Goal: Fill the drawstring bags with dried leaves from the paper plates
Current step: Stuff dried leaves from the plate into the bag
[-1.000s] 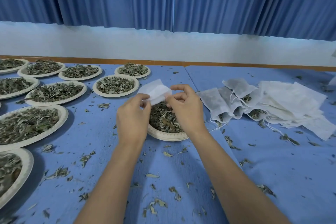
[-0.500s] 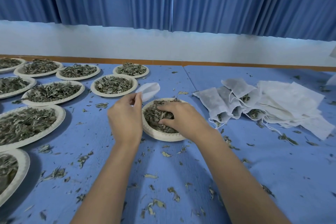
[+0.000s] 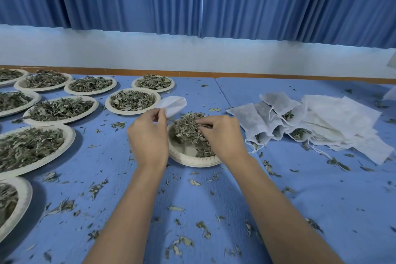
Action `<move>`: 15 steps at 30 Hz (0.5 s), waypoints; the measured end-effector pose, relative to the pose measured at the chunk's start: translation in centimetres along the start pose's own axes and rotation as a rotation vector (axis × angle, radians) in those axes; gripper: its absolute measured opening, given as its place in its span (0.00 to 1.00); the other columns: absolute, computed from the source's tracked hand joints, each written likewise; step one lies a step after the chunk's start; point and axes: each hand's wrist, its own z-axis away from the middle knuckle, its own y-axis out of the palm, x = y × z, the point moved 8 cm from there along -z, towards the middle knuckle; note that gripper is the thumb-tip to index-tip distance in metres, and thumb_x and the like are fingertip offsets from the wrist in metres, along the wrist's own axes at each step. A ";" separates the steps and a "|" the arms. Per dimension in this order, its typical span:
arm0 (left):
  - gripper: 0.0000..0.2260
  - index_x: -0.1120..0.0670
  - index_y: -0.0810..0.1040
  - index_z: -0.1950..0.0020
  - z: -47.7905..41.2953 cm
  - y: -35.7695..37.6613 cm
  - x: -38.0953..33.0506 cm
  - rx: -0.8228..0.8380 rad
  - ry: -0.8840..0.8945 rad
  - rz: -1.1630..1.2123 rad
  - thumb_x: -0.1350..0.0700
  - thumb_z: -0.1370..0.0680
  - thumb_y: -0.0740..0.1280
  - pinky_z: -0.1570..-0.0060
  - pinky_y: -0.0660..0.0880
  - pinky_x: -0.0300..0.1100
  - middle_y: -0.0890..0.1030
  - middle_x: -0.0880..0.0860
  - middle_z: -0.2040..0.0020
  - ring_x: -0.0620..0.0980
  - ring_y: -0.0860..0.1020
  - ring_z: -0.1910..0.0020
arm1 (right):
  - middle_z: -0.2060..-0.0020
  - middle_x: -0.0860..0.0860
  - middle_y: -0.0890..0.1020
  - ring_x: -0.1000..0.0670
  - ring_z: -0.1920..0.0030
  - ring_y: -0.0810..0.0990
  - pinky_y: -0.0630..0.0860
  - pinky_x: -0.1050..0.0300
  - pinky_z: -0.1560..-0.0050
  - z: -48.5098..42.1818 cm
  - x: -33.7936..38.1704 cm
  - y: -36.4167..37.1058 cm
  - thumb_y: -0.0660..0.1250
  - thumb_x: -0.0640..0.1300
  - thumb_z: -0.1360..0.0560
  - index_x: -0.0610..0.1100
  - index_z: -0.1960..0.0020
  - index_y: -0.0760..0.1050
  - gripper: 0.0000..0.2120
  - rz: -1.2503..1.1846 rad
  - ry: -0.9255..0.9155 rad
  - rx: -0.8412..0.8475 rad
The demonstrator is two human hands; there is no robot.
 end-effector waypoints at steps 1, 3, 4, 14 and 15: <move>0.11 0.59 0.83 0.46 0.0 0.3 -0.1 0.010 0.003 -0.006 0.54 0.21 0.65 0.62 0.66 0.33 0.84 0.56 0.54 0.48 0.78 0.59 | 0.56 0.47 0.86 0.62 0.78 0.70 0.65 0.72 0.70 0.0 0.0 -0.4 0.69 0.39 0.25 0.46 0.47 0.83 0.09 -0.030 0.003 -0.020; 0.11 0.58 0.83 0.46 0.0 0.8 -0.4 0.031 0.006 -0.012 0.54 0.21 0.65 0.56 0.73 0.42 0.84 0.56 0.54 0.53 0.81 0.55 | 0.58 0.46 0.86 0.63 0.77 0.72 0.67 0.73 0.70 0.1 0.1 -0.6 0.69 0.39 0.26 0.45 0.47 0.84 0.09 -0.033 0.011 -0.008; 0.11 0.58 0.83 0.46 0.1 0.9 -0.4 0.036 0.005 -0.019 0.54 0.21 0.65 0.54 0.73 0.43 0.84 0.56 0.54 0.54 0.81 0.54 | 0.58 0.46 0.86 0.61 0.76 0.73 0.69 0.72 0.69 0.1 0.1 -0.4 0.69 0.40 0.25 0.46 0.47 0.83 0.09 -0.005 0.021 0.024; 0.11 0.57 0.82 0.45 0.4 0.7 0.4 -0.002 -0.025 -0.054 0.53 0.21 0.64 0.60 0.63 0.34 0.84 0.55 0.51 0.53 0.80 0.52 | 0.31 0.53 0.70 0.49 0.31 0.65 0.64 0.51 0.34 0.3 3.1 0.3 0.67 0.52 0.28 0.52 0.37 0.75 0.20 0.273 -0.118 0.156; 0.11 0.57 0.82 0.45 0.3 0.6 0.4 -0.007 -0.022 -0.049 0.53 0.21 0.64 0.61 0.61 0.33 0.84 0.55 0.52 0.53 0.80 0.52 | 0.30 0.53 0.70 0.49 0.30 0.65 0.63 0.50 0.33 0.4 3.4 0.9 0.68 0.54 0.28 0.52 0.34 0.72 0.23 0.314 -0.152 0.195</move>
